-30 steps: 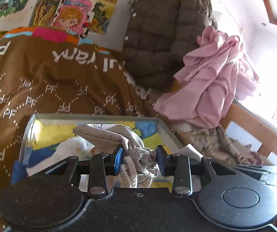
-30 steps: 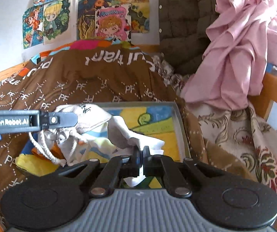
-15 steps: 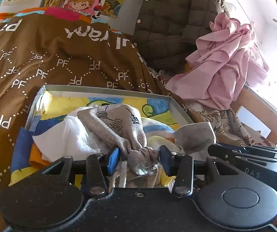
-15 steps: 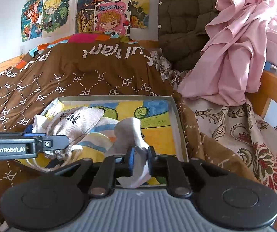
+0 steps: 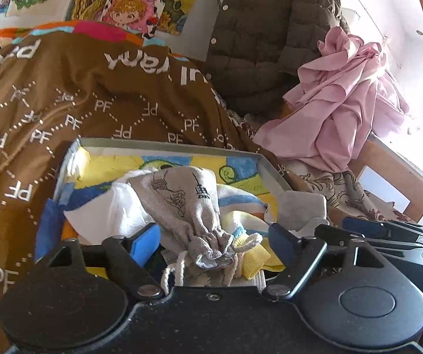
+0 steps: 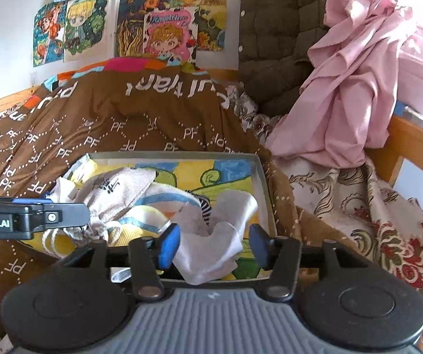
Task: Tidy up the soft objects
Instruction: 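Open both tools to drop the grey bag and white cloth into the tray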
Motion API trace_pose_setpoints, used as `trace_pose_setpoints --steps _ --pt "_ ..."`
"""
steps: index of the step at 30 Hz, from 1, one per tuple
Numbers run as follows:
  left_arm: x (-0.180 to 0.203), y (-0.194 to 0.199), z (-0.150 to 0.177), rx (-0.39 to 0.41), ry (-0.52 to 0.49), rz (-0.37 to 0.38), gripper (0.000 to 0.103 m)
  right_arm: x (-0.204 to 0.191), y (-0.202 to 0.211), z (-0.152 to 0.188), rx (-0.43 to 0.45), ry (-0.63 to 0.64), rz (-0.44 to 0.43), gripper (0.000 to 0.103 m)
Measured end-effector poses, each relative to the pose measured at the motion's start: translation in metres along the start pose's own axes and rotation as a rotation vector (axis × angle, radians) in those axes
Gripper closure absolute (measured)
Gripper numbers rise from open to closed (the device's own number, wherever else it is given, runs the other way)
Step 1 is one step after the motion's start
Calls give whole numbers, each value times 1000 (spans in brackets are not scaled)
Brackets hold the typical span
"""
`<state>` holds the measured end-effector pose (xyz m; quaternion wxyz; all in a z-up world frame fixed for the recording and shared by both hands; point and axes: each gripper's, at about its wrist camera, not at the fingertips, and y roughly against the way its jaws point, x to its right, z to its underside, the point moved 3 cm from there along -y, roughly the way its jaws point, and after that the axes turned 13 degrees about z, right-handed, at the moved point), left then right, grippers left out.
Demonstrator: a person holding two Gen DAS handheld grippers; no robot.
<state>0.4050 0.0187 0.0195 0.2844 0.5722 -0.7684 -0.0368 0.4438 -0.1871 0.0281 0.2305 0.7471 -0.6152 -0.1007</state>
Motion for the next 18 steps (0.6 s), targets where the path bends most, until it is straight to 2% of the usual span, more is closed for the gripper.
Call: trace_pose_setpoints --steps 3,5,9,18 --pt "3 13 -2 18 -12 -17 10 3 11 -2 23 -11 4 35" --pt "5 24 -4 42 -12 -38 1 5 20 -4 42 -19 6 31" --pt "12 47 -8 75 -10 -70 1 9 45 -9 79 -63 0 17" --pt "38 116 -8 176 -19 -119 1 10 115 -19 154 -125 24 2"
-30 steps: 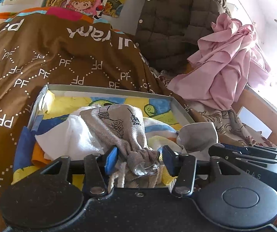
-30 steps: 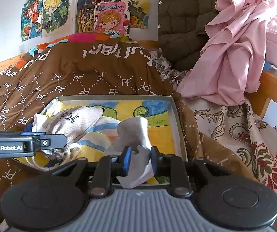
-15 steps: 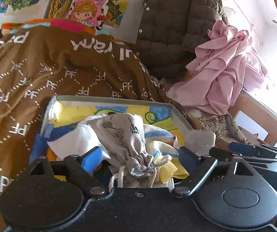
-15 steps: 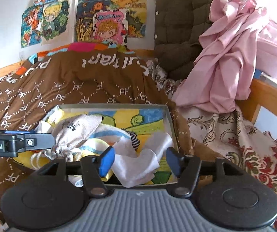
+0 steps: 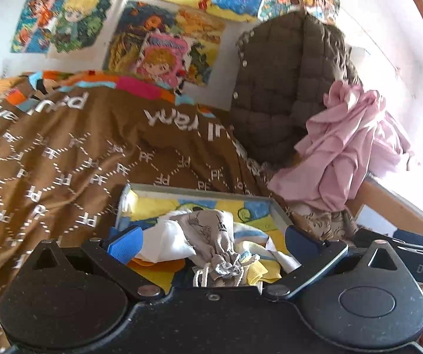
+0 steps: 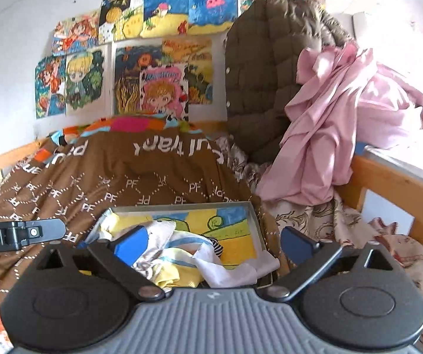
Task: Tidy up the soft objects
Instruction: 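Withdraw both open tools up and away from the tray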
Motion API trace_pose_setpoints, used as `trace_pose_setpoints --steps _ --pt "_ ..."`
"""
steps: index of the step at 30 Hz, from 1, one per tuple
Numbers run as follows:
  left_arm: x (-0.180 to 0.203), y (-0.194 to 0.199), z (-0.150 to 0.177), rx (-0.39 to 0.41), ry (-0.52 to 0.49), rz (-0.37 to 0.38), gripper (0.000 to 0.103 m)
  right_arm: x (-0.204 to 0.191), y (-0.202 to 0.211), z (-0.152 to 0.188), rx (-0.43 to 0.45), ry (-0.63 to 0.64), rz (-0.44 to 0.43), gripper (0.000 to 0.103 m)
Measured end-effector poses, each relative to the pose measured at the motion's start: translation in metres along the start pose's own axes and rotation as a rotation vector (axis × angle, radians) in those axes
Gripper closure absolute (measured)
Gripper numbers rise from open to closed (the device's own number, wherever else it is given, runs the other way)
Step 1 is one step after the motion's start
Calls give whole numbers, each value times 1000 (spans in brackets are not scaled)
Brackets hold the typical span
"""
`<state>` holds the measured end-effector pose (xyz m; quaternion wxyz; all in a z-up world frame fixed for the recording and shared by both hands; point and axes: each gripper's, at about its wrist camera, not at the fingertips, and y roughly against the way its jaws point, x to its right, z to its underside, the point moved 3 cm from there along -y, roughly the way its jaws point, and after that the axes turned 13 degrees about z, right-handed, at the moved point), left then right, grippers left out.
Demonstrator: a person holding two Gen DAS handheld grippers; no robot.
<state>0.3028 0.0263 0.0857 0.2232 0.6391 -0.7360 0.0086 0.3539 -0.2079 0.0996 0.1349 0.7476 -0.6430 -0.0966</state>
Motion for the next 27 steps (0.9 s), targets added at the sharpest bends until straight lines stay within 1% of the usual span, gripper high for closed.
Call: trace_pose_setpoints --steps 4,7,12,16,20,24,27 --pt "10 36 3 28 4 -21 1 -4 35 0 33 -5 -4 0" --pt "19 61 8 34 -4 -56 1 -8 61 5 56 3 -25 0" --pt "33 98 17 52 -38 -106 1 -13 98 12 64 1 -55 0" --pt "47 127 29 72 -78 -112 1 -15 132 22 89 2 -54 0" --pt "57 150 43 85 -93 -108 1 -9 161 33 103 -19 -44 0" --pt "62 171 61 90 -90 -116 1 -1 183 43 103 -50 -24 0" --pt "63 183 74 87 -103 -123 1 6 195 50 93 -75 -26 0"
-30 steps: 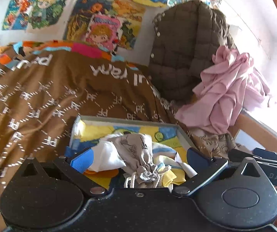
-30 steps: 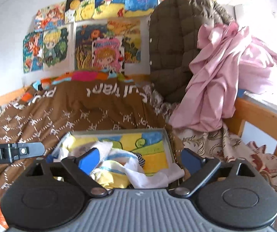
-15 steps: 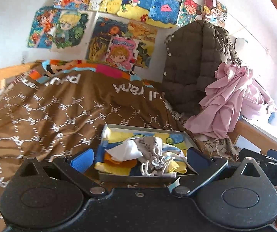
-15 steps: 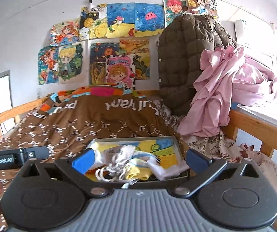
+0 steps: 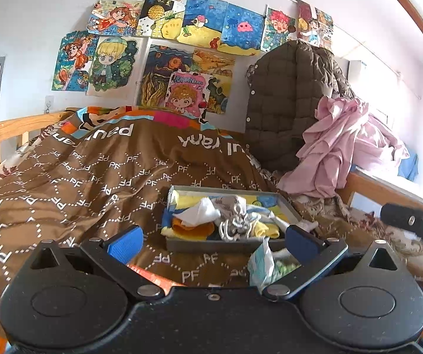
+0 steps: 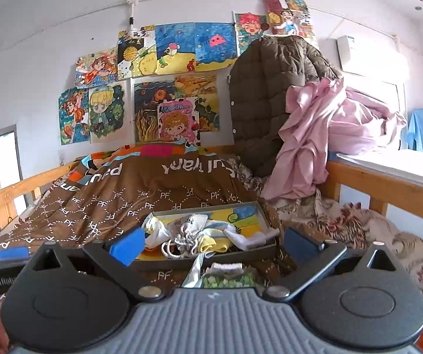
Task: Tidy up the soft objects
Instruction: 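Withdraw both open tools up and away from the tray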
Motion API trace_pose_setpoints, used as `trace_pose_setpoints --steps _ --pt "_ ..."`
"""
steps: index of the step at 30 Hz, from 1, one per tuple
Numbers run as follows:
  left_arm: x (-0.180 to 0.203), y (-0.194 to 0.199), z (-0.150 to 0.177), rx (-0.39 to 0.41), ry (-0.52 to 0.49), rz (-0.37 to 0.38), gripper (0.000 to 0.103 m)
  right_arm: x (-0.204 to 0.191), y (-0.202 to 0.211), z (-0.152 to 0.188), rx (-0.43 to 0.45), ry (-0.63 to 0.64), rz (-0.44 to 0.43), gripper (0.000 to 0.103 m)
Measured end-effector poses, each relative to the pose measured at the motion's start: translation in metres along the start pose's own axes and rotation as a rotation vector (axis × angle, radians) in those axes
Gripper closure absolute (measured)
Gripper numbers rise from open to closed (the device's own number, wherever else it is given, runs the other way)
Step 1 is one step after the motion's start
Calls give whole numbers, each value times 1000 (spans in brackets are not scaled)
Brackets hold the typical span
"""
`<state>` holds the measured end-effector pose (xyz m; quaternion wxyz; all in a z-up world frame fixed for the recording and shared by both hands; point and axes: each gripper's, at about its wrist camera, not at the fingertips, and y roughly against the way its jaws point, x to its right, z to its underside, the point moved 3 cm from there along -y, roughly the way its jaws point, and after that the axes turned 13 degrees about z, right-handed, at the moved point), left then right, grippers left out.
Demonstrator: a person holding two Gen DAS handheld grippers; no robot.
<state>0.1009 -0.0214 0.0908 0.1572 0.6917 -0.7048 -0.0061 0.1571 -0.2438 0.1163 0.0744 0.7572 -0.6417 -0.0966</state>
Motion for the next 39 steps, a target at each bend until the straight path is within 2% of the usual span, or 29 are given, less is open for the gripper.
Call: trace_pose_setpoints --steps 10,25,39 --pt "-5 25 26 -52 -8 -20 1 15 24 19 -53 -64 10 0" --pt "-2 44 33 -46 -23 -20 1 -4 52 40 -102 31 18 0" --pt "0 50 37 -52 -68 -36 1 -10 53 47 -133 74 47 0"
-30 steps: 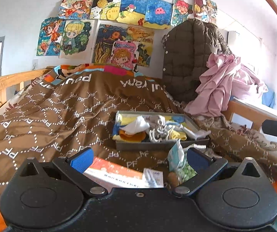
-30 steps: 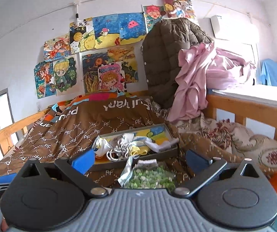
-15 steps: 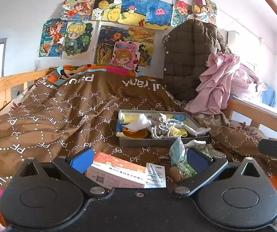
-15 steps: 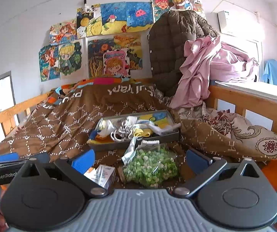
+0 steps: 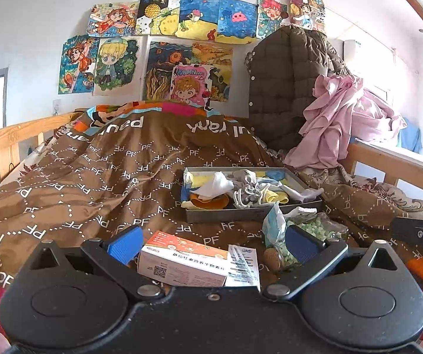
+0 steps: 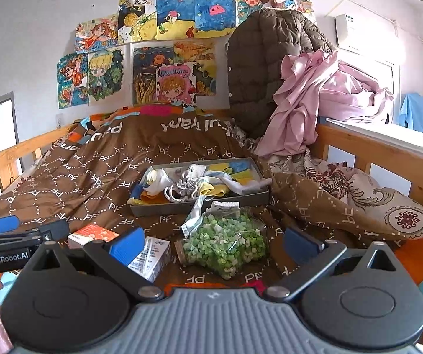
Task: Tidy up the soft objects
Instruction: 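Withdraw both open tools up and away from the tray, then move both open tools toward the packets beside the bag of green pieces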
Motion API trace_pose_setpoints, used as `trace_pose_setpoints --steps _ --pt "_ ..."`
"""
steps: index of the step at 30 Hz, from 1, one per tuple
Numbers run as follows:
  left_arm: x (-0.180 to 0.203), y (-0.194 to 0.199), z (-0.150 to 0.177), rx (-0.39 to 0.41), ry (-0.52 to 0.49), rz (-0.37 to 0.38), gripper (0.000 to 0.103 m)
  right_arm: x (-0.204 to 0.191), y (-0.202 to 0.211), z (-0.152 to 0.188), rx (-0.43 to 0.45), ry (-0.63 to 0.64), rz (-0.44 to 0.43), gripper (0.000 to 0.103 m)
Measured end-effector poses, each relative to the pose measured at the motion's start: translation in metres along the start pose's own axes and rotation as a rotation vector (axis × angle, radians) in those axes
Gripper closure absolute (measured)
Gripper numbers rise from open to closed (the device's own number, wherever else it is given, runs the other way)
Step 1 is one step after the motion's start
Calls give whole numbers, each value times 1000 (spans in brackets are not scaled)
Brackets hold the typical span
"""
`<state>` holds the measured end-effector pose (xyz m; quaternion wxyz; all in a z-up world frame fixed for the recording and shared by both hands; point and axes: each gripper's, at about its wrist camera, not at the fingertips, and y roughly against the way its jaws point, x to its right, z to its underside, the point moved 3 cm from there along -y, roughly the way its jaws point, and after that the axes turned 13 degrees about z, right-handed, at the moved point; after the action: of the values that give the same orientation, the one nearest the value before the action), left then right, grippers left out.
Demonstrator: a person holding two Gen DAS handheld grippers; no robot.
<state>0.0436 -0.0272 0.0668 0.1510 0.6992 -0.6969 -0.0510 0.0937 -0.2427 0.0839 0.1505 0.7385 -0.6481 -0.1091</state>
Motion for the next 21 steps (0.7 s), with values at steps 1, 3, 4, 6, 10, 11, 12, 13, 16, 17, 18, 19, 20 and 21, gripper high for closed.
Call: trace_pose_setpoints --steps 1,3,4,6,10,11,12,13,16,17,18,19,20,21 --pt "0 1 0 0 -1 -1 1 0 0 0 -3 3 1 0" --pt "0 0 0 -1 0 -2 1 -1 -1 1 -9 11 3 0" --pt "-1 1 0 -1 1 -4 1 -2 -2 2 -13 15 4 0" --pt "0 1 0 -5 -3 -9 1 -2 -4 2 -23 22 6 0" --pt "1 -1 0 -19 -41 -36 1 -3 -9 3 -49 30 7 0" --pt "2 -1 0 -20 -50 -41 1 -3 -10 4 -55 33 8 0" --pt "2 -1 0 -20 -55 -47 1 -4 -11 4 -60 36 8 0" --pt "2 -1 -1 -23 -57 -52 1 -5 -12 5 -64 40 8 0" --pt "1 -1 -2 -32 -52 -60 1 -6 -13 6 -75 45 7 0" --pt "1 -1 -2 -34 -54 -64 1 -5 -13 6 -78 45 6 0" --pt "2 -1 -3 -39 -57 -69 1 -5 -14 7 -81 44 6 0" --pt "2 -2 -3 -43 -61 -75 1 -5 -14 7 -84 42 6 0" --pt "1 -2 -4 -50 -65 -83 1 -5 -15 7 -87 42 6 0" --pt "1 -3 -4 -60 -72 -94 1 -5 -15 7 -91 42 7 0"
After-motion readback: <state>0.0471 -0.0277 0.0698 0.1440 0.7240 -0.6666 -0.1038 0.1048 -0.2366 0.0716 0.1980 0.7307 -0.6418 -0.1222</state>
